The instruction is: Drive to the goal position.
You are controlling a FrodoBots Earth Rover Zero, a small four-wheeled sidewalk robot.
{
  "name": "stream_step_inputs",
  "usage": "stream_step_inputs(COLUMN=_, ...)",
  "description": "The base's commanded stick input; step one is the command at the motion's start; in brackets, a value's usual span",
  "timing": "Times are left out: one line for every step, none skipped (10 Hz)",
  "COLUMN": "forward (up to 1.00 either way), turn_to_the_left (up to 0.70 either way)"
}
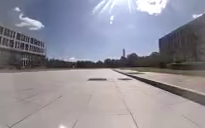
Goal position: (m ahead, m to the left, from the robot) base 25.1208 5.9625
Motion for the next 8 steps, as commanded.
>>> stream_step_inputs(forward=0.7, turn_to_the_left=0.01)
stream_step_inputs(forward=0.7, turn_to_the_left=0.01)
stream_step_inputs(forward=0.7, turn_to_the_left=0.01)
stream_step_inputs(forward=0.7, turn_to_the_left=0.01)
stream_step_inputs(forward=0.7, turn_to_the_left=0.01)
stream_step_inputs(forward=0.7, turn_to_the_left=0.01)
stream_step_inputs(forward=0.7, turn_to_the_left=0.01)
stream_step_inputs(forward=0.7, turn_to_the_left=0.01)
